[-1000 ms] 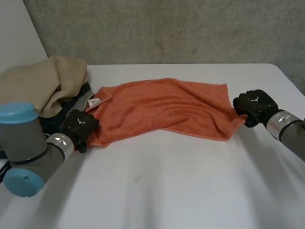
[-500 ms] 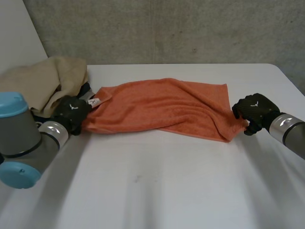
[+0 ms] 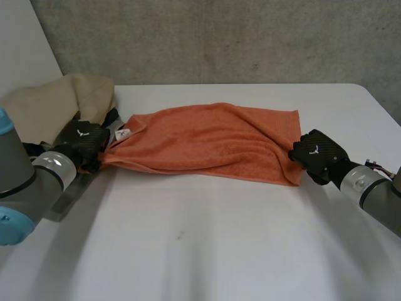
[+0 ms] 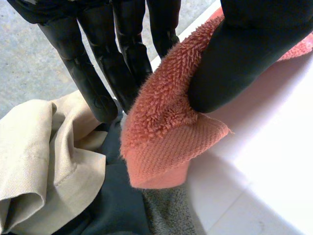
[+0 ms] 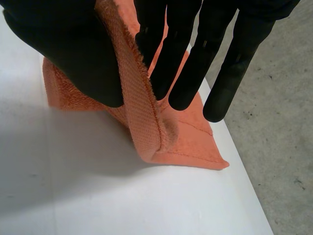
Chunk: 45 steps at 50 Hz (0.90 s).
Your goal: Fold the laundry.
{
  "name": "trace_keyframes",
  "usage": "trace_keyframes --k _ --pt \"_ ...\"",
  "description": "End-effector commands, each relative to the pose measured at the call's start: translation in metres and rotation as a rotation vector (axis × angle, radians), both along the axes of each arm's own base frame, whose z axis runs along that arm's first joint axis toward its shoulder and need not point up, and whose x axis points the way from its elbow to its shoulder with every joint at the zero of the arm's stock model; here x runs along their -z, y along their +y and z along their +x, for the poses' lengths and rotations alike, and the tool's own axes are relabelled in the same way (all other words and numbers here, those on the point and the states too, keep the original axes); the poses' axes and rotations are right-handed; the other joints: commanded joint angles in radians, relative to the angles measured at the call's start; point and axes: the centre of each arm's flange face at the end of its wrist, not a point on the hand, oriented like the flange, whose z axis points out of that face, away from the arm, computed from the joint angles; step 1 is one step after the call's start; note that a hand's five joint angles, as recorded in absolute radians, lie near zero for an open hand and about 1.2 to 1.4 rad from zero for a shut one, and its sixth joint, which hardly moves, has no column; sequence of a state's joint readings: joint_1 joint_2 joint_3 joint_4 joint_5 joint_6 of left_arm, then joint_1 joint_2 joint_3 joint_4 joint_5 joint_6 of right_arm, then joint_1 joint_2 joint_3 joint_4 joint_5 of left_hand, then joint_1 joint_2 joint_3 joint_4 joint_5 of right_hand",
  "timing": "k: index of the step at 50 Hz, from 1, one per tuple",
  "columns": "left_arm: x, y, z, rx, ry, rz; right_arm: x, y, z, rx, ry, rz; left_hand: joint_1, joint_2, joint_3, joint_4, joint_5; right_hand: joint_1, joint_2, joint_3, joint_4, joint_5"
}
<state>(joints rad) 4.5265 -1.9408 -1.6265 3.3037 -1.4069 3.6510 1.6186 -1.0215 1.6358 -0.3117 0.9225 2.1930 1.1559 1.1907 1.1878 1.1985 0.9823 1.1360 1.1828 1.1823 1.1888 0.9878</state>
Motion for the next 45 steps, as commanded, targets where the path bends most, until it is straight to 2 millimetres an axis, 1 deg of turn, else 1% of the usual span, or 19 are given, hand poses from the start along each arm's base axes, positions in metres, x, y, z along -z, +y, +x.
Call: trace_keyframes --k 1,4,5,9,12,15,18,22,26,28,30,33,34,35,38,39,41,42,45 --pt "-0.030 0.020 0.004 0.006 0.002 0.034 -0.044 -0.004 -0.014 0.074 -0.055 0.032 0.240 0.206 0.209 0.198 0.239 0.260 0.213 0.214 0.207 0.234" --pt "-0.056 0.034 0.008 0.006 0.002 0.010 -0.082 -0.004 -0.028 0.152 -0.095 0.040 0.240 0.206 0.209 0.198 0.239 0.260 0.213 0.214 0.207 0.234" --pt "-0.071 0.042 0.013 -0.004 0.005 -0.003 -0.106 0.001 -0.037 0.204 -0.115 0.059 0.240 0.206 0.209 0.198 0.239 0.260 0.213 0.214 0.207 0.234" --pt "-0.105 0.062 0.021 -0.015 0.011 -0.050 -0.155 0.016 -0.062 0.334 -0.138 0.093 0.240 0.206 0.209 0.198 0.239 0.260 0.213 0.214 0.207 0.234" --pt "-0.121 0.077 0.026 -0.014 -0.003 -0.068 -0.173 0.029 -0.076 0.388 -0.121 0.140 0.240 0.206 0.209 0.198 0.239 0.260 0.213 0.214 0.207 0.234" --pt "-0.125 0.083 0.029 -0.016 -0.036 -0.054 -0.177 0.032 -0.080 0.389 -0.091 0.159 0.240 0.206 0.209 0.198 0.239 0.260 0.213 0.214 0.207 0.234" --pt "-0.116 0.082 0.033 -0.012 -0.096 0.001 -0.174 0.030 -0.082 0.381 -0.041 0.169 0.240 0.206 0.209 0.198 0.239 0.260 0.213 0.214 0.207 0.234" --pt "-0.090 0.071 0.030 0.015 -0.157 0.095 -0.148 0.022 -0.078 0.371 0.031 0.247 0.240 0.206 0.209 0.198 0.239 0.260 0.213 0.214 0.207 0.234" --pt "-0.063 0.049 0.017 0.060 -0.188 0.144 -0.118 0.012 -0.068 0.366 0.124 0.313 0.240 0.206 0.209 0.198 0.239 0.260 0.213 0.214 0.207 0.234" --pt "-0.049 0.029 0.007 0.068 -0.205 0.139 -0.104 0.000 -0.064 0.389 0.158 0.335 0.240 0.206 0.209 0.198 0.239 0.260 0.213 0.214 0.207 0.234" --pt "-0.048 0.011 0.002 0.054 -0.216 0.102 -0.102 -0.011 -0.060 0.408 0.167 0.313 0.240 0.206 0.209 0.198 0.239 0.260 0.213 0.214 0.207 0.234" --pt "-0.059 -0.026 -0.006 -0.002 -0.217 -0.005 -0.114 -0.039 -0.050 0.445 0.119 0.197 0.240 0.206 0.209 0.198 0.239 0.260 0.213 0.214 0.207 0.234" --pt "-0.065 -0.034 -0.007 -0.016 -0.212 -0.042 -0.122 -0.047 -0.048 0.456 0.089 0.150 0.240 0.206 0.209 0.198 0.239 0.260 0.213 0.214 0.207 0.234" --pt "-0.087 -0.048 -0.010 -0.037 -0.184 -0.141 -0.142 -0.065 -0.046 0.481 0.006 0.040 0.240 0.206 0.209 0.198 0.239 0.260 0.213 0.214 0.207 0.234" --pt "-0.127 -0.064 -0.016 -0.058 -0.105 -0.319 -0.183 -0.087 -0.048 0.511 -0.158 -0.155 0.240 0.206 0.209 0.198 0.239 0.260 0.213 0.214 0.207 0.234" --pt "-0.152 -0.071 -0.018 -0.064 -0.032 -0.426 -0.207 -0.098 -0.050 0.517 -0.271 -0.273 0.240 0.206 0.209 0.198 0.239 0.260 0.213 0.214 0.207 0.234" --pt "-0.176 -0.076 -0.018 -0.070 0.047 -0.544 -0.229 -0.104 -0.052 0.505 -0.378 -0.386 0.240 0.206 0.209 0.198 0.239 0.260 0.213 0.214 0.207 0.234" --pt "-0.200 -0.079 -0.018 -0.077 0.131 -0.664 -0.253 -0.105 -0.055 0.485 -0.472 -0.499 0.240 0.206 0.209 0.198 0.239 0.260 0.213 0.214 0.207 0.234" --pt "-0.221 -0.079 -0.018 -0.078 0.213 -0.779 -0.278 -0.102 -0.058 0.441 -0.556 -0.635 0.240 0.206 0.209 0.198 0.239 0.260 0.213 0.214 0.207 0.234"
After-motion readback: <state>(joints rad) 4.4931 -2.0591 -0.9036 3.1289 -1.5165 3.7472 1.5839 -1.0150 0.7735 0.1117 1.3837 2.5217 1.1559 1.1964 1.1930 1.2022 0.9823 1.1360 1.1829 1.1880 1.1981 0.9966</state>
